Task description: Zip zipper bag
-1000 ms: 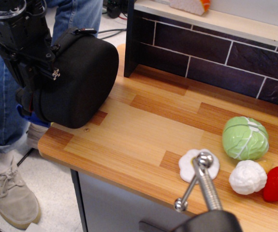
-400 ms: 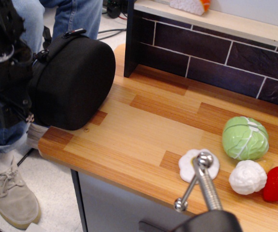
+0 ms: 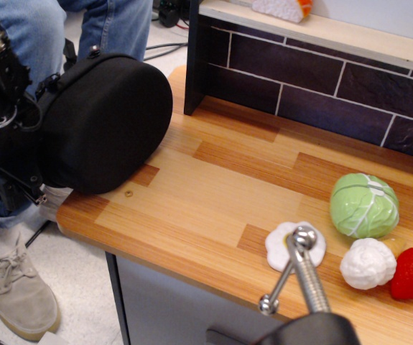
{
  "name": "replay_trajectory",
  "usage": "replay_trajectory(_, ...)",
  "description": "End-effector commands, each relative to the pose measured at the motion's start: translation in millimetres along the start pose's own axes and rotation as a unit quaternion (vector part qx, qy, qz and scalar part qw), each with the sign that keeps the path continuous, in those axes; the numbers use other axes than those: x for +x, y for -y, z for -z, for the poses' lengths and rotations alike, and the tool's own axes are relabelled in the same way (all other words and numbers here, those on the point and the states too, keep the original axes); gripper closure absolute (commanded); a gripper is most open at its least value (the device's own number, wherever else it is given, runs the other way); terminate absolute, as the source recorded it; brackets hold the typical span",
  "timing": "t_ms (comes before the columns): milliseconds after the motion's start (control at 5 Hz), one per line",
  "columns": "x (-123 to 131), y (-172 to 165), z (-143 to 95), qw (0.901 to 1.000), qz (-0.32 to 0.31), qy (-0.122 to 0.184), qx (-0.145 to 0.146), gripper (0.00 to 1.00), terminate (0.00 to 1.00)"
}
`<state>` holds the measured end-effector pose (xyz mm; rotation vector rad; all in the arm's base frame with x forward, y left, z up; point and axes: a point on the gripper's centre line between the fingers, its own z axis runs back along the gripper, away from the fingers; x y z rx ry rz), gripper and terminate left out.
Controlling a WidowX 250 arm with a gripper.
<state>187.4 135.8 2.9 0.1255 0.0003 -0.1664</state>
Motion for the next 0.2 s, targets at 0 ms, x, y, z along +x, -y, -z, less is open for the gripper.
replay_trajectory(0,-20.0,-2.6,13.2,0.9977,-0.044,0.017,-0.049,1.0,1.0)
